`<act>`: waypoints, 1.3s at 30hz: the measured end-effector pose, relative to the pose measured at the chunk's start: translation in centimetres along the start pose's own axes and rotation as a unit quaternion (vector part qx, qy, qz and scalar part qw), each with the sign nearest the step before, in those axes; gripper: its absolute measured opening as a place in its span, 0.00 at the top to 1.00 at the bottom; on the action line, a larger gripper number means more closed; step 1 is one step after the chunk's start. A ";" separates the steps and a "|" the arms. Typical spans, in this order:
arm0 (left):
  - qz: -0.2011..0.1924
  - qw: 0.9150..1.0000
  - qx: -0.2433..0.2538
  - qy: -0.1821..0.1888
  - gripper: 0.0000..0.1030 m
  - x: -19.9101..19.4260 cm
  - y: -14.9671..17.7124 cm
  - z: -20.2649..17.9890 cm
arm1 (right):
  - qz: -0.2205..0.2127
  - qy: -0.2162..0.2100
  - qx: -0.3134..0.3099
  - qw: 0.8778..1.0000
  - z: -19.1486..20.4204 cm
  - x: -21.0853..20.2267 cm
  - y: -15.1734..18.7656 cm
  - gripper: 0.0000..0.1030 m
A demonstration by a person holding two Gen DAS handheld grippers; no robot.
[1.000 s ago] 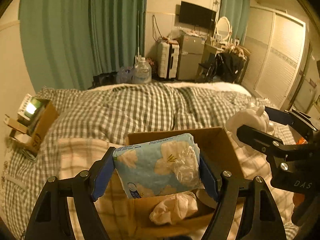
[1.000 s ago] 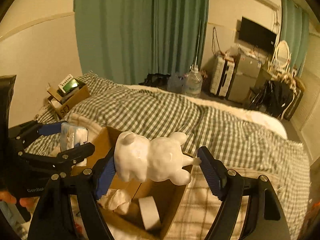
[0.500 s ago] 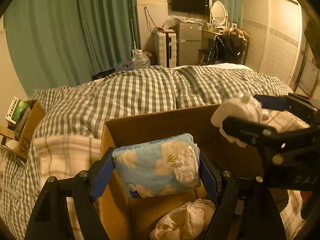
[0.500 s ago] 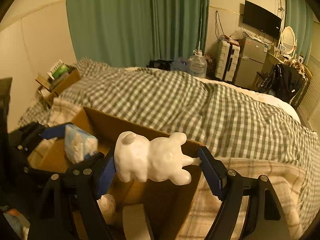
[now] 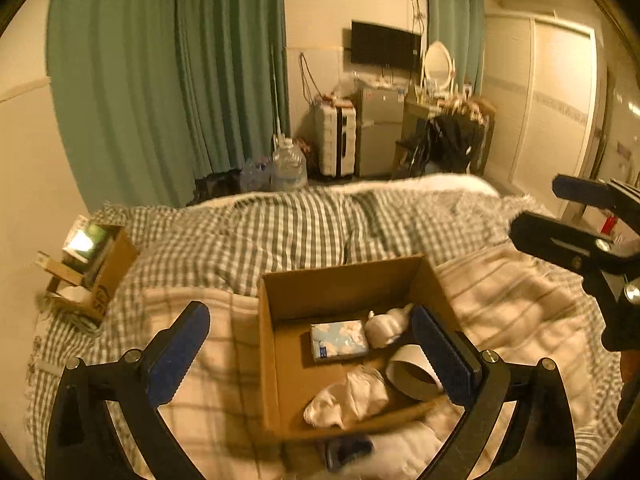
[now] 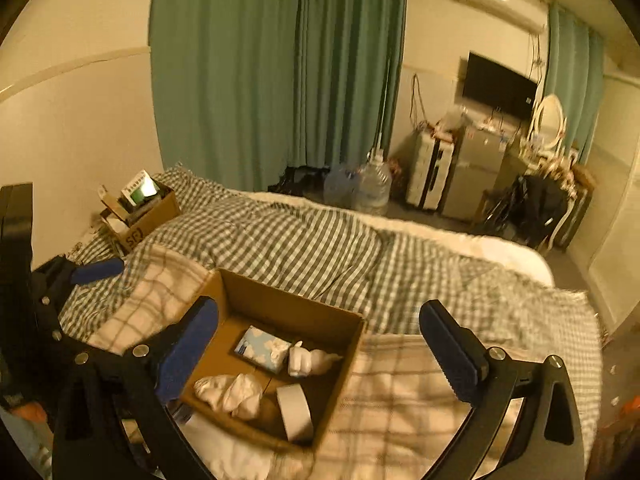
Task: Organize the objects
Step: 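Carry the tissue pack and figurine into the box and open both grippers, then grasp the black case with the left gripper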
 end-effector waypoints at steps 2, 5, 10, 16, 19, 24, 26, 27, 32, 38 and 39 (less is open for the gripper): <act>-0.009 1.000 -0.004 -0.009 0.00 -2.6 -0.1 1.1 | -0.007 0.006 -0.014 1.000 1.4 -3.1 0.0 0.02; -0.019 1.000 -0.009 -0.019 0.00 -6.1 0.7 2.7 | -0.019 0.011 -0.026 0.999 3.6 -7.2 0.7 0.02; -0.021 0.999 -0.033 -0.022 0.00 -10.4 3.2 4.9 | -0.028 0.004 -0.024 0.999 6.8 -11.4 3.3 0.02; -0.018 0.998 -0.052 -0.034 0.00 -12.3 7.4 6.2 | -0.020 0.009 -0.019 1.000 8.8 -12.2 8.0 0.02; -0.010 0.998 -0.056 -0.037 0.00 -11.4 9.7 6.1 | -0.007 0.001 -0.006 1.000 9.2 -10.7 11.1 0.02; 0.013 0.997 -0.069 -0.044 0.00 -8.3 13.8 5.6 | 0.005 0.018 -0.007 1.000 8.9 -7.0 15.2 0.02; 0.034 0.996 -0.069 -0.034 0.00 -6.4 15.9 4.8 | 0.018 0.021 -0.015 1.000 8.9 -5.3 16.6 0.02; 0.043 0.997 -0.064 -0.032 0.00 -5.6 16.9 4.4 | 0.024 0.021 -0.020 0.999 8.9 -4.6 17.3 0.02; 0.083 0.996 -0.031 -0.029 0.00 -2.6 21.2 2.7 | 0.059 0.023 -0.013 0.998 7.6 -1.4 20.4 0.02; 0.119 0.992 -0.037 0.006 0.00 -0.9 23.3 1.3 | 0.091 0.017 0.019 0.996 6.1 0.6 22.3 0.02; 0.126 0.992 -0.033 0.003 0.00 -0.5 23.7 1.2 | 0.093 0.017 0.022 0.995 6.0 0.6 22.4 0.02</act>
Point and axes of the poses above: each gripper's, at about its wrist camera, not at the fingertips, and x roughly the way its jaws point, z to its left, y to its underside, the point moved 10 cm from there along x, roughly the way its jaws point, and after that the axes turned 13 degrees about -y, right-handed, at the moved point
